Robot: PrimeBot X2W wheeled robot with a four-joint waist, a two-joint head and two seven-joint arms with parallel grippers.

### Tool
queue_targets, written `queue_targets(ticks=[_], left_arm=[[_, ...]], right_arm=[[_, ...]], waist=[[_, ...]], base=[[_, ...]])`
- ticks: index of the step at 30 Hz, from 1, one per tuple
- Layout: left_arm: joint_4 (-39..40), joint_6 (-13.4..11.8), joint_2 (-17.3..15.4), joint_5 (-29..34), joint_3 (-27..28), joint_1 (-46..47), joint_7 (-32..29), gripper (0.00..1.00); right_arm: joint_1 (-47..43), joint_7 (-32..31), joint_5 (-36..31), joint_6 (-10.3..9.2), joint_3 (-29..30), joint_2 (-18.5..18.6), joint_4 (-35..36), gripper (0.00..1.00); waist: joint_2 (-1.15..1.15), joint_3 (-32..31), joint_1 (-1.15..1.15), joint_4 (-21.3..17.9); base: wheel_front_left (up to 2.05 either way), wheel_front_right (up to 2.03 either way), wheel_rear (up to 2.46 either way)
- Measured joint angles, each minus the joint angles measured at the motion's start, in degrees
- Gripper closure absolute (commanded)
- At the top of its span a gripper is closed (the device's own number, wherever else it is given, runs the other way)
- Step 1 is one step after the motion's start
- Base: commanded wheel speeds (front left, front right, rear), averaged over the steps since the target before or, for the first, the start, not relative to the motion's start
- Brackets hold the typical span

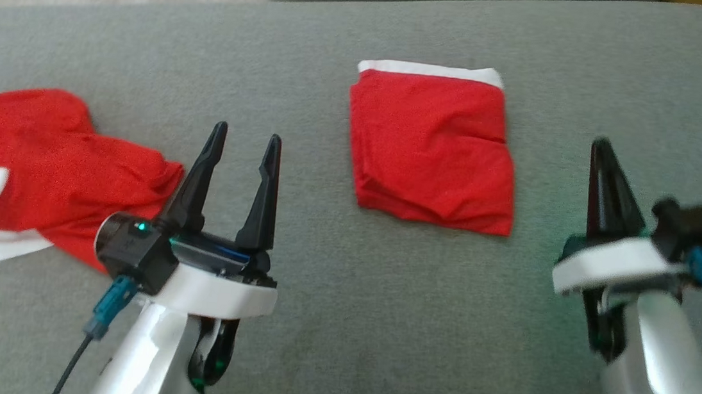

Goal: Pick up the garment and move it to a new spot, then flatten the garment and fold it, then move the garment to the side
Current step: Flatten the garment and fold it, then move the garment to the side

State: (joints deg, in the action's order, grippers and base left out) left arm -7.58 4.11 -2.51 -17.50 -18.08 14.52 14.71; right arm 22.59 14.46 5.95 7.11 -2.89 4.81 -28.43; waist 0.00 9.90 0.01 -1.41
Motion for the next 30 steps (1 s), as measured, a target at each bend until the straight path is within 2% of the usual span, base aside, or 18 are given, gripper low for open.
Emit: queue_targets(ticks=[5, 6, 7, 9, 13, 25, 30], left_arm=[[-0.04, 0.63, -0.01, 0.41, 1.14, -2.07, 0.0, 0.0], [-0.04, 0.63, -0.01, 0.41, 1.14, -2.07, 0.0, 0.0], [-0.26, 0.75, -0.01, 0.41, 1.16, -2.42, 0.0, 0.0], [-0.62, 1.0, -0.01, 0.42, 1.23, -3.44, 0.0, 0.0], [-0.69, 1.01, -0.02, 0.41, 1.51, -4.44, 0.0, 0.0], [0.38, 1.01, -0.02, 0.41, 1.34, -4.27, 0.0, 0.0], [0.59, 1.01, -0.02, 0.41, 0.78, -3.52, 0.0, 0.0]], right_arm=[[-7.02, 0.0, -1.21, 0.0, 2.68, -1.44, 6.72, 1.0], [-7.02, 0.0, -1.21, 0.0, 2.68, -1.44, 6.72, 0.84], [-8.0, 0.0, -1.18, 0.0, 2.96, -1.45, 7.78, 0.0], [-10.26, 0.0, 0.45, 0.0, 2.92, -1.57, 10.25, 0.0], [-11.78, 0.0, 0.7, 0.0, 2.59, -1.74, 10.91, 0.0], [-11.43, 0.0, 0.98, 0.0, 2.45, -1.83, 11.09, 0.0], [-8.48, 0.0, -0.19, 0.0, 2.75, -1.85, 8.65, 0.0]], waist=[[0.0, -1.16, 0.0, -1.89], [0.0, -1.16, 0.0, -1.89], [0.0, -1.32, 0.0, -2.07], [0.0, -1.68, 0.0, -2.43], [0.0, -2.0, 0.0, -2.57], [0.0, -0.87, -0.01, -0.76], [0.0, 1.07, -0.01, 0.94]], base=[[0.0, 0.0, 0.0], [0.0, 0.0, 0.0], [0.0, 0.0, 0.0], [0.0, 0.0, 0.0], [0.0, 0.0, 0.0], [0.0, 0.0, 0.0], [0.0, 0.0, 0.0]])
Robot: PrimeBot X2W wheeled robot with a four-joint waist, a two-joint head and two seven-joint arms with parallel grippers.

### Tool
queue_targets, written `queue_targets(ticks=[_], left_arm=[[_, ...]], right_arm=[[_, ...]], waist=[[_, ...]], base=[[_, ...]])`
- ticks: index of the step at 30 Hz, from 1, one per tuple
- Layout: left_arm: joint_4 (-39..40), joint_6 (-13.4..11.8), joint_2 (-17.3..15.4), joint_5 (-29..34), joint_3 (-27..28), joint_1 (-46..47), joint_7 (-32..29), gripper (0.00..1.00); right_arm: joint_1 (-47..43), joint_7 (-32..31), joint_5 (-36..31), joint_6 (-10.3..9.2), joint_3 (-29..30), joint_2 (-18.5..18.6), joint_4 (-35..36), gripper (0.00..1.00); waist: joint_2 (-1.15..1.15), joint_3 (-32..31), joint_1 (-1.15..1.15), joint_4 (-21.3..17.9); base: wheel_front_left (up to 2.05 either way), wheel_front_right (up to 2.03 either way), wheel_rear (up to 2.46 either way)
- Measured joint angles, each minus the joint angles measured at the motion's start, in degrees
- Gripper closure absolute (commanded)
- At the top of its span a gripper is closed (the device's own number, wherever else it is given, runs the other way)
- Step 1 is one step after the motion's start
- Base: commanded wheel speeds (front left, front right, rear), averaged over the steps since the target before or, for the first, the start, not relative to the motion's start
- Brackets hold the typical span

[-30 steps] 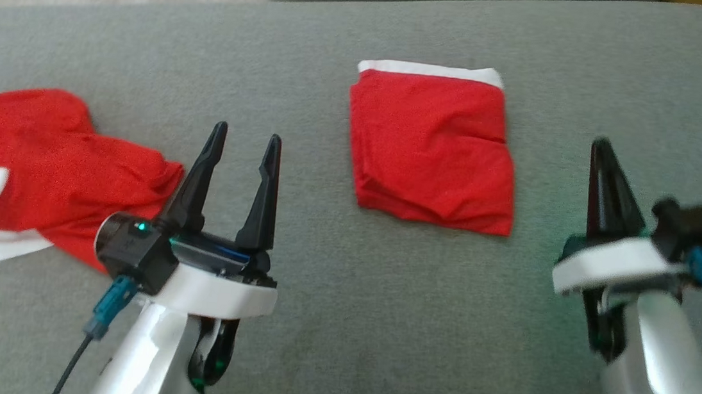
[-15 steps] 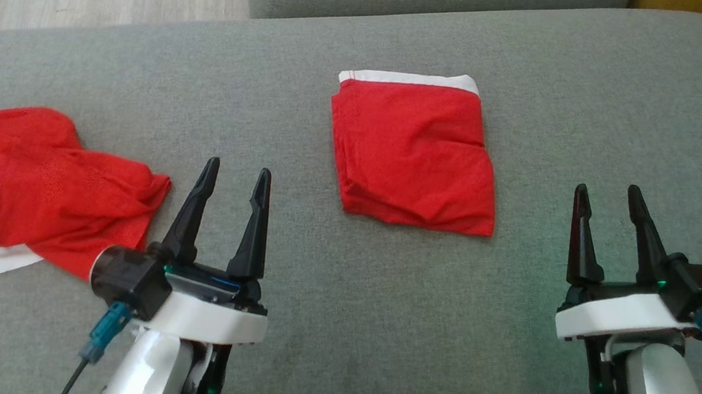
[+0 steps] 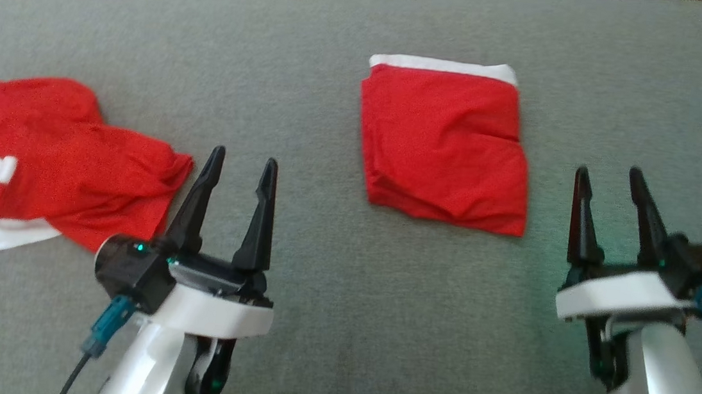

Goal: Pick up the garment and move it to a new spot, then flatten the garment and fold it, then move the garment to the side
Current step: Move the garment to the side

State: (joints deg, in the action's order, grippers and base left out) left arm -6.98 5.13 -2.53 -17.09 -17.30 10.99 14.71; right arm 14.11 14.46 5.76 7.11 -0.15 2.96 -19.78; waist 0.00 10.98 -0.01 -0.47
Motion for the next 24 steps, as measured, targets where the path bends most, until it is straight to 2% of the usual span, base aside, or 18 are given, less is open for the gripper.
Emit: queue_targets(ticks=[14, 24], left_arm=[[0.14, -0.08, 0.01, -0.07, -3.37, 3.04, 0.0, 0.0], [0.14, -0.59, 0.02, -1.22, -4.93, 4.69, 0.0, 0.0]], right_arm=[[11.62, -5.38, -1.83, 0.0, 1.92, 0.03, -16.82, 0.0], [19.77, -8.02, 0.21, 0.0, 2.66, 0.47, -28.92, 0.0]], waist=[[0.0, 4.35, 0.0, 6.22], [0.0, 6.58, 0.01, 9.78]], base=[[0.0, 0.0, 0.0], [0.0, 0.0, 0.0]])
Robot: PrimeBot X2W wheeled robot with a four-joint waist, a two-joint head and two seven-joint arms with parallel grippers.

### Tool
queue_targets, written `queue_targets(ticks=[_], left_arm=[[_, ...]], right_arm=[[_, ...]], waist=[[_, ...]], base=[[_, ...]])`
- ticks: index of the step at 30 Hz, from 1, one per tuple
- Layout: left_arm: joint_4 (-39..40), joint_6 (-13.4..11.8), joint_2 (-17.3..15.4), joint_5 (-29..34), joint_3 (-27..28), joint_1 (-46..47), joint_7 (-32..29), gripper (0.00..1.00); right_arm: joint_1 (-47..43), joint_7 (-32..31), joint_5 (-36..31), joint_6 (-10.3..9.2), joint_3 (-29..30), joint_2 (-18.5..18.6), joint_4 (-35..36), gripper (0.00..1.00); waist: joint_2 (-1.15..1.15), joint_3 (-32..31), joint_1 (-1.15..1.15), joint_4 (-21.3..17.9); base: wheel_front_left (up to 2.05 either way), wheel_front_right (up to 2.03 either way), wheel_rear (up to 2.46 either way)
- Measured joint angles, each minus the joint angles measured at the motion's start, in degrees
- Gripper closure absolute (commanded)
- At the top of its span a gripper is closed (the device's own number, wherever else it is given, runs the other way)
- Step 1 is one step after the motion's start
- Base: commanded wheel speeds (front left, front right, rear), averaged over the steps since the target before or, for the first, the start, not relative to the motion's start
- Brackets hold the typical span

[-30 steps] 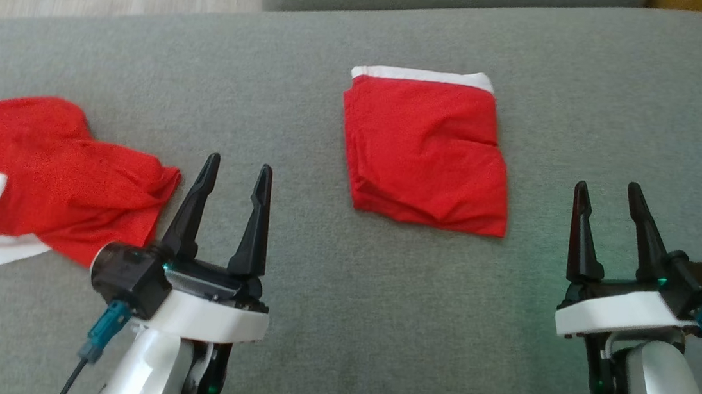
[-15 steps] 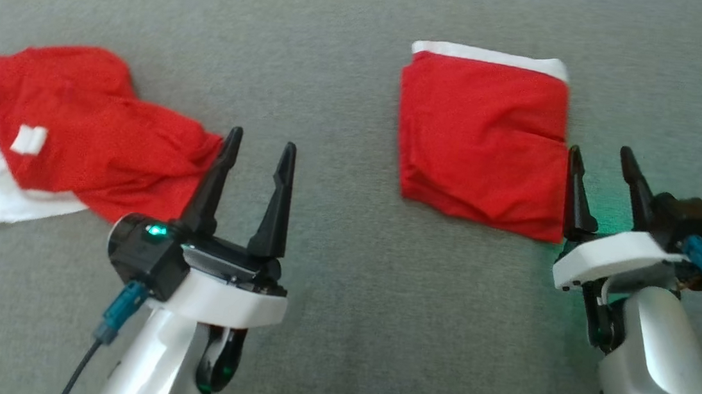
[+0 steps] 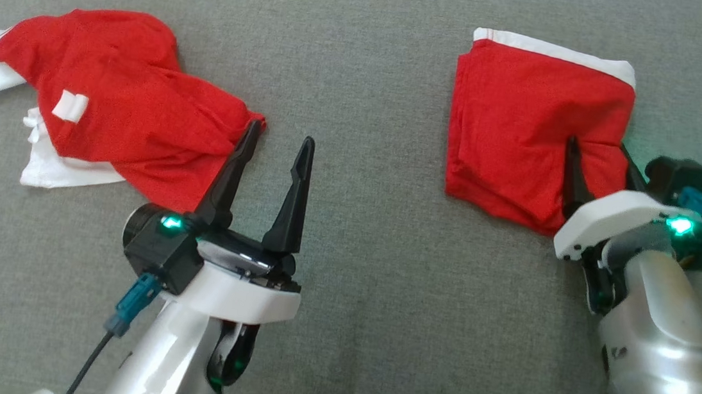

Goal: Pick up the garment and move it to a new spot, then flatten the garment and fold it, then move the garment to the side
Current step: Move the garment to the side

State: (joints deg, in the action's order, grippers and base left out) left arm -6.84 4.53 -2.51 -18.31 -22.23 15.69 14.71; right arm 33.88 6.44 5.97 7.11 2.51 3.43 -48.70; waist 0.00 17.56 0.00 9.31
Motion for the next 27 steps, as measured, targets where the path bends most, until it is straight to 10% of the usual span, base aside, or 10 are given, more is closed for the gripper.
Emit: queue_targets(ticks=[1, 2, 3, 4, 17, 27], left_arm=[[0.0, -0.01, 0.0, -0.04, -0.02, 0.08, 0.0, 0.0], [0.0, -0.05, 0.0, -0.04, -0.05, 0.23, 0.0, 0.0], [0.0, -0.07, 0.0, -0.04, -0.05, 0.37, 0.0, 0.0], [0.0, -0.08, 0.0, -0.04, -0.05, 0.44, 0.0, 0.0], [-0.12, -0.42, -0.02, 0.16, -0.88, 0.7, 0.0, 0.0], [0.05, -0.47, 0.0, -0.05, -6.89, 6.01, 0.01, 0.0]], right_arm=[[0.76, 0.0, 0.0, 0.0, -0.22, 0.15, -0.8, 0.0], [1.4, 0.01, -0.01, 0.0, -0.51, 0.29, -1.54, 0.24], [1.94, 0.12, -0.01, 0.0, -0.79, 0.35, -2.27, 0.95], [2.21, 0.51, -0.2, 0.0, -1.21, 0.4, -2.68, 1.0], [3.02, 6.75, -13.29, 0.0, -5.39, 1.58, -1.75, 1.0], [3.46, 5.37, -12.1, 0.0, -14.18, 14.38, 1.29, 1.0]], waist=[[0.0, 0.09, 0.0, 0.14], [0.0, 0.14, 0.0, 0.21], [0.0, 0.15, 0.0, 0.19], [0.0, 0.14, 0.0, 0.11], [0.0, -1.15, 0.0, -6.07], [0.0, -0.4, 0.0, -12.63]], base=[[0.0, 0.0, 0.0], [0.0, 0.0, 0.0], [0.0, 0.0, 0.0], [0.0, 0.0, 0.0], [0.0, 0.0, 0.0], [0.0, 0.0, 0.0]])
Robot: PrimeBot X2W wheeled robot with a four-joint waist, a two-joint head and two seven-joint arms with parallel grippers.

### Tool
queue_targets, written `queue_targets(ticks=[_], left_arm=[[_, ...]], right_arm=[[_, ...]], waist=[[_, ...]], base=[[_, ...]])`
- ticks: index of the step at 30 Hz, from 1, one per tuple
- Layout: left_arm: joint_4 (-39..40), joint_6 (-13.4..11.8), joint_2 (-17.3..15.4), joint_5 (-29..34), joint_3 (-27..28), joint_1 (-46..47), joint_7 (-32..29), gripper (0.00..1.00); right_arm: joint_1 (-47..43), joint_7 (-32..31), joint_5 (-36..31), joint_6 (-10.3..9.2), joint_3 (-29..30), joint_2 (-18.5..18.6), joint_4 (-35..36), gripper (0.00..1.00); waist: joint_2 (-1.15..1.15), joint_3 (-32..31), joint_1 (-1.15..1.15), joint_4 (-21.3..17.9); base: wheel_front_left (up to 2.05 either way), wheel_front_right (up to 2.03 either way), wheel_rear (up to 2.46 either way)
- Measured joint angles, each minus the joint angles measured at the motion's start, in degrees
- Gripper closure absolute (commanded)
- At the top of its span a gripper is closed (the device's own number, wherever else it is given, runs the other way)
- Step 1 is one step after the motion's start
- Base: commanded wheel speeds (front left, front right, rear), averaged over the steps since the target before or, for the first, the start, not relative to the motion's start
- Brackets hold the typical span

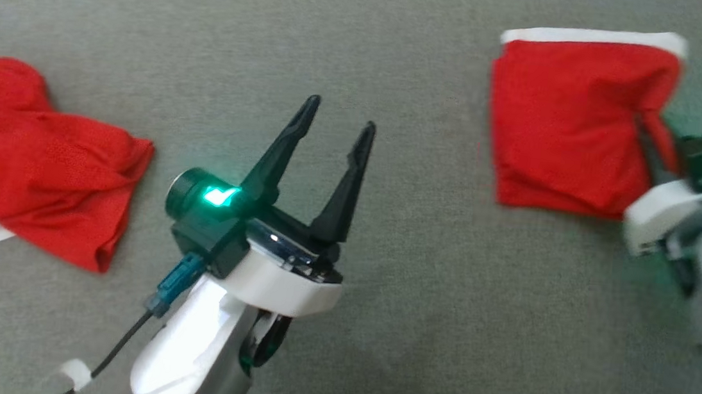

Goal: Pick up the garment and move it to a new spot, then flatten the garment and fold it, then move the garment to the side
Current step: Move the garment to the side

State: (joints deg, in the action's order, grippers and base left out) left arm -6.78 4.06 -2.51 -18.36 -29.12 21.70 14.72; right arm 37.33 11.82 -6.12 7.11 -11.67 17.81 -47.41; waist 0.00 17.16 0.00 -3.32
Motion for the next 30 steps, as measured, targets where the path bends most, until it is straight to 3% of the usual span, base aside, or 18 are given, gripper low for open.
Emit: queue_targets(ticks=[4, 5, 12, 23, 25, 26, 27, 30], left_arm=[[0.23, -0.04, -0.04, -0.24, -1.36, 1.55, 0.0, 0.0], [0.23, -0.04, -0.04, -0.24, -1.36, 1.55, 0.0, 0.0], [0.62, -0.01, -0.05, -0.23, -2.34, 3.69, 0.0, 0.0], [0.83, 0.02, -0.04, -0.22, -1.8, 3.93, 0.0, 0.0], [0.85, 0.02, -0.04, -0.22, -1.54, 3.92, 0.0, 0.0], [0.85, 0.03, -0.04, -0.22, -1.34, 3.9, 0.0, 0.0], [0.83, 0.03, -0.04, -0.22, -1.1, 3.85, 0.0, 0.0], [0.71, 0.03, -0.04, -0.19, -0.44, 3.76, 0.0, 0.0]], right_arm=[[2.02, -1.23, 3.64, 0.0, -4.1, 6.86, 0.11, 1.0], [2.02, -1.23, 3.64, 0.0, -4.1, 6.86, 0.11, 1.0], [4.49, -2.09, 8.1, 0.0, -6.62, 16.81, -1.78, 1.0], [7.72, -3.79, 6.51, 0.0, -4.0, 20.8, -5.61, 1.0], [7.85, -3.75, 6.05, 0.0, -3.13, 20.72, -5.92, 0.95], [7.85, -3.68, 5.66, 0.0, -2.5, 20.72, -6.15, 0.09], [7.85, -3.67, 5.24, 0.0, -1.92, 20.67, -6.37, 0.0], [7.84, -3.01, 5.04, 0.0, 0.15, 19.91, -6.89, 0.0]], waist=[[0.0, 1.89, -0.01, -0.96], [0.0, 1.89, -0.01, -0.96], [0.0, 4.76, -0.01, -0.35], [0.0, 6.52, -0.01, 2.14], [0.0, 6.42, -0.01, 2.28], [0.0, 6.32, -0.01, 2.33], [0.0, 6.13, -0.01, 2.35], [0.0, 5.22, 0.0, 2.28]], base=[[0.0, 0.0, 0.0], [0.0, 0.0, 0.0], [0.0, 0.0, 0.0], [0.0, 0.0, 0.0], [0.0, 0.0, 0.0], [0.0, 0.0, 0.0], [0.0, 0.0, 0.0], [0.0, 0.0, 0.0]])
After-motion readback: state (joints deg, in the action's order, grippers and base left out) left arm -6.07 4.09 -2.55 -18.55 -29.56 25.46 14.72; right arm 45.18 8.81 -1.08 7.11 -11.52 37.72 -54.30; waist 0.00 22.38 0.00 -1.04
